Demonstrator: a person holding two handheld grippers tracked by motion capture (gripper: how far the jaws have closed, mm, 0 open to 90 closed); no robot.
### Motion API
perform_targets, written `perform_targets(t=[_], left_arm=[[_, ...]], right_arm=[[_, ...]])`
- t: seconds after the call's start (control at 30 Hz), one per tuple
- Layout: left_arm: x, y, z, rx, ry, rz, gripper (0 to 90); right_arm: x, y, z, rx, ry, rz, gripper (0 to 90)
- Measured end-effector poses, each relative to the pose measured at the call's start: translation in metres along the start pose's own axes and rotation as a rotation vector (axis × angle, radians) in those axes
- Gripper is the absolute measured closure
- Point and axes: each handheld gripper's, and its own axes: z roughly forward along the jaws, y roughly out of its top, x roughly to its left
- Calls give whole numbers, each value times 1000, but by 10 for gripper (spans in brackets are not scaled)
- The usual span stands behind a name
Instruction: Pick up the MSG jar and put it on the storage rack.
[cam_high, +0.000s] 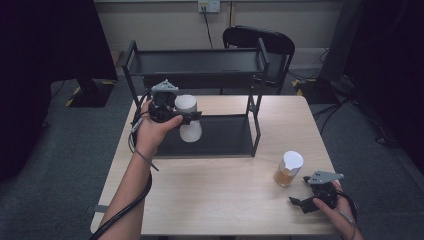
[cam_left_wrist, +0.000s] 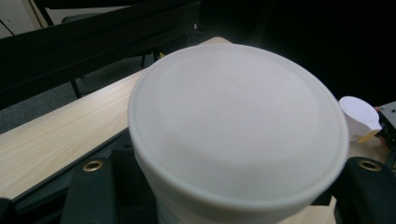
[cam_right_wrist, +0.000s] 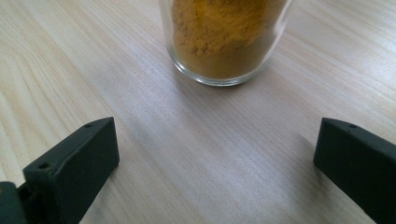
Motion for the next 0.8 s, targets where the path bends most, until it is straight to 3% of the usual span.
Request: perform_targets(t=[0.27,0.5,0.8], left_arm=[[-4,17,-3,16,22,18,342],[-4,30,-12,14,22,2,340],[-9,48,-22,8,37,13,339]], right_arm=[[0,0,0,-2,0,0,0],[0,0,0,-1,0,0,0],[0,0,0,-1,0,0,0]])
